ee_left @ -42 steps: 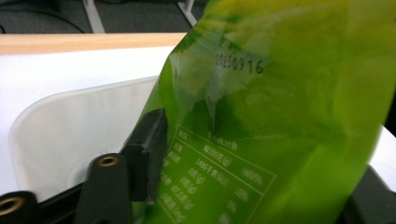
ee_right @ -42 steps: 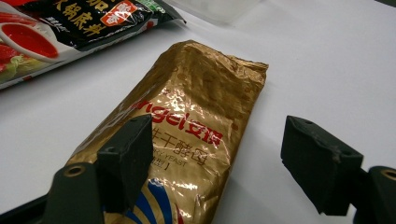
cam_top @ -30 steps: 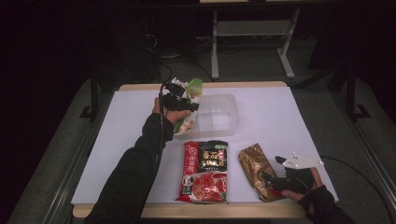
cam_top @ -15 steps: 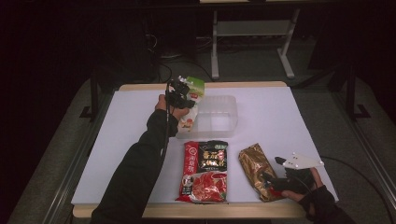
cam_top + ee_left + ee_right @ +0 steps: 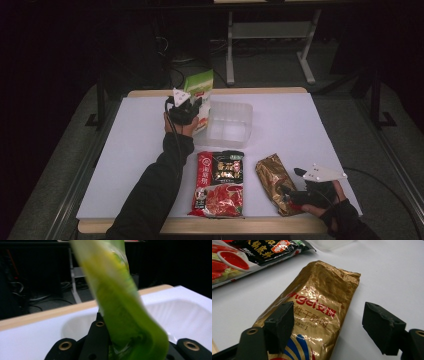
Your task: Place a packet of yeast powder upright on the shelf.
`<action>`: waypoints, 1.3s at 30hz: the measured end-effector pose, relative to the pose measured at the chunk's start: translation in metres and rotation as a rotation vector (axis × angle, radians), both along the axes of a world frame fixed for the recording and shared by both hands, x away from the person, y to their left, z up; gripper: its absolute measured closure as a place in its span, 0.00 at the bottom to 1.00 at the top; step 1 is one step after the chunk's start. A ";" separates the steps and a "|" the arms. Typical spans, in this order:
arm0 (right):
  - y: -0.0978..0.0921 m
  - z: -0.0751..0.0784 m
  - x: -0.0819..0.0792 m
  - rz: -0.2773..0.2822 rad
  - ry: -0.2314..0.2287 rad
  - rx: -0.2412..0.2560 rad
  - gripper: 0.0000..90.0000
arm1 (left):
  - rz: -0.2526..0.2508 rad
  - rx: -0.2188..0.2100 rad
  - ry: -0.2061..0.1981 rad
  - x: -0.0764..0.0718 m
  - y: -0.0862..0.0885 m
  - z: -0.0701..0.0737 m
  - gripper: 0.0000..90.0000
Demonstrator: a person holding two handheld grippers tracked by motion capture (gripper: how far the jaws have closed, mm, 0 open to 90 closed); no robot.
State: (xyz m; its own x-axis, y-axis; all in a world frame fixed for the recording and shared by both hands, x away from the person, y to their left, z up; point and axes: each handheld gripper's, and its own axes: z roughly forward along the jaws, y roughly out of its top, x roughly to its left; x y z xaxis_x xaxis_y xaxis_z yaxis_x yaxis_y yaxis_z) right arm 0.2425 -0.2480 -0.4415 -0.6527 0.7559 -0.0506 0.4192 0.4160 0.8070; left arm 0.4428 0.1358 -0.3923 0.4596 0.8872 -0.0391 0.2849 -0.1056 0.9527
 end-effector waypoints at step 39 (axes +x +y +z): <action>-0.002 0.000 -0.005 -0.023 0.030 -0.012 0.27 | -0.228 0.228 -0.099 -0.077 0.058 -0.011 0.56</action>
